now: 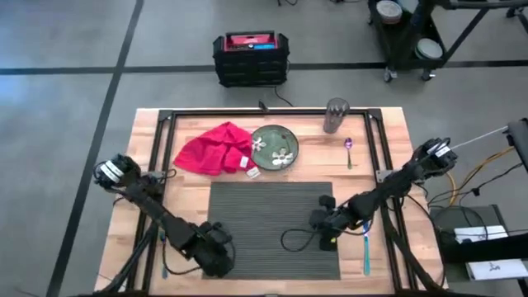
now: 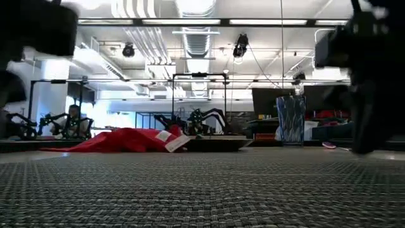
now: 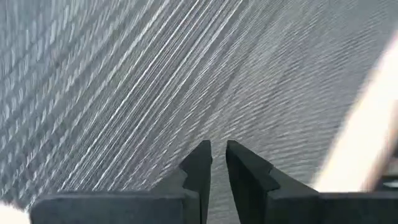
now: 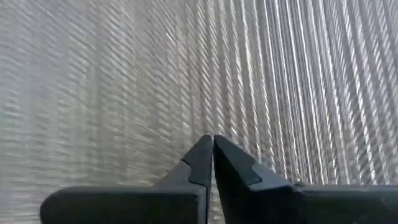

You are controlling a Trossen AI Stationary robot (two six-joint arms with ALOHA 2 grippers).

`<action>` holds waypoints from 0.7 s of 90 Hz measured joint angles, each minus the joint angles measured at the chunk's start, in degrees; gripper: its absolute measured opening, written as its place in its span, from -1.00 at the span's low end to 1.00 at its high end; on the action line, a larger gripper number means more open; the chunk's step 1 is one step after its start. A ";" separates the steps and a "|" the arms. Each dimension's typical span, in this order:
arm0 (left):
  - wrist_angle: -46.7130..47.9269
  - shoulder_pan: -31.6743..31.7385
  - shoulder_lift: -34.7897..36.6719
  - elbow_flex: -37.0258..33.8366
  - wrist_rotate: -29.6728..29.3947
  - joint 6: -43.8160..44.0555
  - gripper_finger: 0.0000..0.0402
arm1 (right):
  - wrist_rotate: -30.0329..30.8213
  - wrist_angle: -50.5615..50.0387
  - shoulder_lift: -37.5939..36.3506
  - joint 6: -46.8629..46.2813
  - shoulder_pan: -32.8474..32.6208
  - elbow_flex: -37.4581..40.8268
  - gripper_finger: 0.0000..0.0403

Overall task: Set table place
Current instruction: Prepare the gray tablemat

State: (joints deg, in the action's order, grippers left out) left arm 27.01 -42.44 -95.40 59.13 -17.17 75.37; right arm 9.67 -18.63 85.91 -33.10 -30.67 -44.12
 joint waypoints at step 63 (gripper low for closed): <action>-3.09 3.26 2.45 -14.09 -7.62 -0.87 -0.82 | 2.97 2.01 8.71 -6.80 -1.33 0.70 -0.99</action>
State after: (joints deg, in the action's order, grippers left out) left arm 23.92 -39.18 -92.95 45.04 -24.80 74.50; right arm 12.64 -16.62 94.62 -39.90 -32.01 -43.42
